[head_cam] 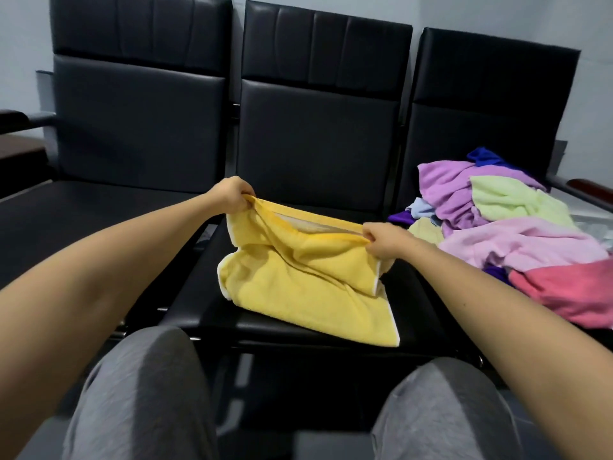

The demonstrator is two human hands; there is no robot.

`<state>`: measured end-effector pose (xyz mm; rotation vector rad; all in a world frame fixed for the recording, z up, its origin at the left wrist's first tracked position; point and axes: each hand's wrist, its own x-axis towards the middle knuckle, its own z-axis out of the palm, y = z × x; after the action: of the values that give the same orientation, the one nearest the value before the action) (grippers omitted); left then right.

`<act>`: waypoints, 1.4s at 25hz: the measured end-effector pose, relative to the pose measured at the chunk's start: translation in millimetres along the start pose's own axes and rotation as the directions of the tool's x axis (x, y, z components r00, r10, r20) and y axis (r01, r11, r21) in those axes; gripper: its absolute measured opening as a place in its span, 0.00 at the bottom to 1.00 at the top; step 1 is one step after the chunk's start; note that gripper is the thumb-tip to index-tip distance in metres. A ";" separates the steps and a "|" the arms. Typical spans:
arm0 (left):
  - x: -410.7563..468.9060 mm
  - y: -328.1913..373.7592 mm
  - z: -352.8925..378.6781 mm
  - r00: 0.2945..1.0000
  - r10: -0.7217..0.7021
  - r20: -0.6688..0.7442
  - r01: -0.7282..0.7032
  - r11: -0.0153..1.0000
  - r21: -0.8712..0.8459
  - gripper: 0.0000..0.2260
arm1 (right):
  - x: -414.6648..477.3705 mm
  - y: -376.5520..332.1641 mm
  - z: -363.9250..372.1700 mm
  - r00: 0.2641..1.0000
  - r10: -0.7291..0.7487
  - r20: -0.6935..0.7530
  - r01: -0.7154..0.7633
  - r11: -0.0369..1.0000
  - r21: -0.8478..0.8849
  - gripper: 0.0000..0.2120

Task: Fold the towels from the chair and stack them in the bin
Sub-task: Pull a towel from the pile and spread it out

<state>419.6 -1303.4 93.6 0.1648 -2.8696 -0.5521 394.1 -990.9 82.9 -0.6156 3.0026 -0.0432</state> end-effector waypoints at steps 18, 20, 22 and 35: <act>19.0 41.5 -71.2 0.889 -0.398 0.225 0.445 0.866 -0.228 0.08 | 32.7 18.1 -76.6 0.881 0.403 -0.247 -0.260 0.849 0.460 0.11; 15.0 39.6 -67.3 0.829 -0.402 0.389 0.532 0.781 -0.328 0.06 | 33.2 17.1 -74.3 0.899 0.437 -0.034 -0.284 0.639 0.715 0.06; 9.8 34.9 -58.0 0.776 -0.397 0.491 0.605 0.689 -0.399 0.09 | 33.3 20.4 -66.9 0.898 0.431 0.089 -0.324 0.510 0.797 0.05; 80.3 43.3 -57.7 0.880 -0.293 -0.374 -0.139 0.593 -0.793 0.02 | 98.8 28.6 -118.2 0.671 0.456 -0.585 0.206 0.642 0.738 0.13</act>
<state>352.0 -1295.9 177.3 0.2304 -1.8843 -1.5335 282.8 -1002.0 192.6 -0.2568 3.1581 -1.9053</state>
